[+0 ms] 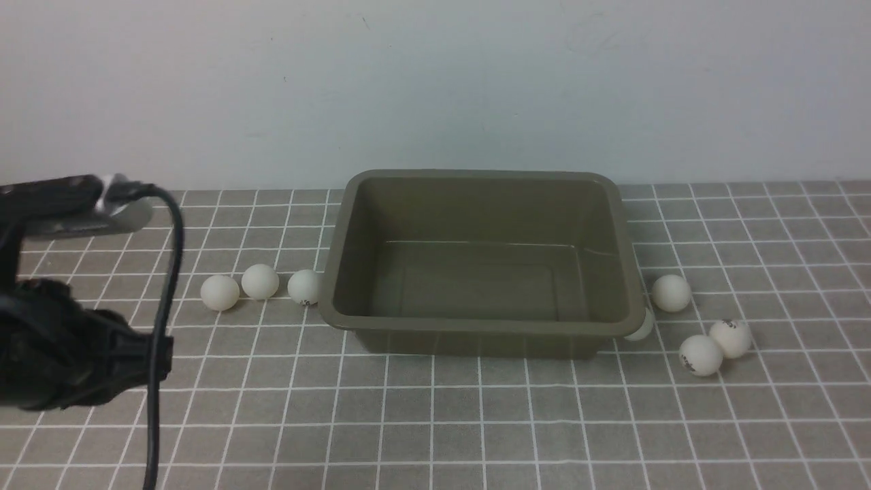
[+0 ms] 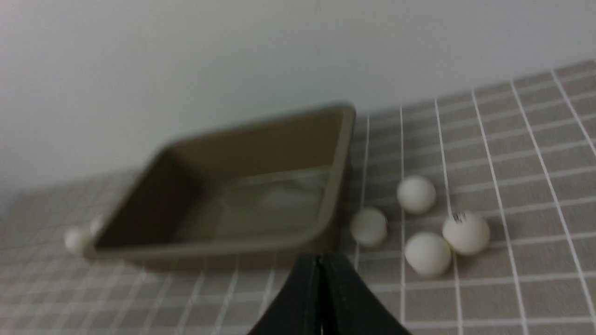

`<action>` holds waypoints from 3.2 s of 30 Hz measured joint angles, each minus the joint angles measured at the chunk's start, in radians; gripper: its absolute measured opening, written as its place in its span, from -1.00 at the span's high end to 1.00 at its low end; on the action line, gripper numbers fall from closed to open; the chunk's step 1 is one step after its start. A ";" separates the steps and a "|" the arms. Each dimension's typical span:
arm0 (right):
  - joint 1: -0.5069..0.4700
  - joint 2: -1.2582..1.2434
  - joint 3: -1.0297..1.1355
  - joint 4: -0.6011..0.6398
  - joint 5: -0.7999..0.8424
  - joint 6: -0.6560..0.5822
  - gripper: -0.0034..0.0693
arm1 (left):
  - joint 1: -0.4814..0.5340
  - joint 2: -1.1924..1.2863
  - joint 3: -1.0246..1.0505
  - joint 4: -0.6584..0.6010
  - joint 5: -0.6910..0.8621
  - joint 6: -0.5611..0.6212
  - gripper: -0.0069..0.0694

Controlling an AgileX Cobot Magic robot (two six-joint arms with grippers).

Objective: Put the table tennis balls into the box on the grey coffee tablecloth.
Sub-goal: 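Reach for and grasp a ping pong ball on the table beside the basket, then drop the ball into the bin, then reach for and grasp a ping pong ball on the table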

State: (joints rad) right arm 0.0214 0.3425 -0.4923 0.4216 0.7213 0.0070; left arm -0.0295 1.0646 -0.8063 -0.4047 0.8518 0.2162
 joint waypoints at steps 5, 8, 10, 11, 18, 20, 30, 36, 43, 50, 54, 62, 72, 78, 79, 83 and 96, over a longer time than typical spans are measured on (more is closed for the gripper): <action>0.000 0.253 -0.227 -0.059 0.338 -0.083 0.94 | 0.000 0.211 -0.098 0.092 -0.101 0.013 0.83; 0.000 0.320 -0.279 -0.064 0.388 -0.093 0.94 | 0.004 0.335 -0.179 0.139 -0.120 -0.017 0.77; 0.000 0.329 -0.282 -0.065 0.389 -0.094 0.94 | 0.008 0.379 -0.211 0.148 -0.118 -0.036 0.72; 0.000 0.333 -0.283 -0.069 0.389 -0.094 0.94 | 0.019 0.457 -0.271 0.153 -0.105 -0.063 0.60; 0.000 0.334 -0.283 -0.098 0.389 -0.094 0.94 | 0.060 0.705 -0.455 0.162 -0.071 -0.091 -0.08; 0.000 0.334 -0.283 -0.099 0.389 -0.094 0.94 | 0.061 0.778 -0.500 0.179 -0.078 -0.095 -0.24; 0.000 0.334 -0.283 -0.128 0.389 -0.094 0.94 | 0.061 0.963 -0.622 0.198 -0.131 -0.111 -0.33; 0.000 0.336 -0.284 -0.159 0.389 -0.072 0.94 | 0.061 1.009 -0.631 0.200 -0.162 -0.111 -0.30; 0.000 0.469 -0.288 -0.391 0.371 0.096 0.94 | 0.067 1.009 -0.651 0.233 -0.108 -0.111 -0.10; 0.000 0.770 -0.298 -0.466 0.223 0.172 0.81 | 0.060 0.868 -0.763 0.156 0.056 -0.062 -0.10; 0.000 0.942 -0.377 -0.438 0.138 0.168 0.53 | -0.021 0.798 -0.792 0.039 0.071 0.057 -0.10; 0.000 1.293 -0.614 -0.389 0.100 0.165 -0.25 | -0.221 0.845 -0.792 -0.016 0.078 0.133 -0.11; 0.000 1.507 -0.710 -0.310 0.106 0.139 -0.46 | -0.211 0.882 -0.898 0.071 0.145 0.052 -0.76; 0.000 1.572 -0.710 -0.292 0.084 0.139 -0.41 | -0.080 0.843 -1.027 0.192 0.316 0.017 0.12; 0.000 1.581 -0.710 -0.292 0.071 0.139 -0.31 | -0.024 0.830 -1.039 0.207 0.348 0.016 0.50; -0.016 1.584 -0.710 -0.288 0.046 0.139 -0.06 | 0.116 0.822 -1.044 0.210 0.377 0.001 0.79; 0.032 1.370 -0.858 -0.153 0.141 0.002 -0.07 | 0.213 0.844 -0.902 0.138 0.378 0.048 0.83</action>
State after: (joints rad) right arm 0.0537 1.7123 -1.3499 0.2688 0.8623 0.0085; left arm 0.1839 1.9084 -1.7084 -0.2663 1.2301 0.2645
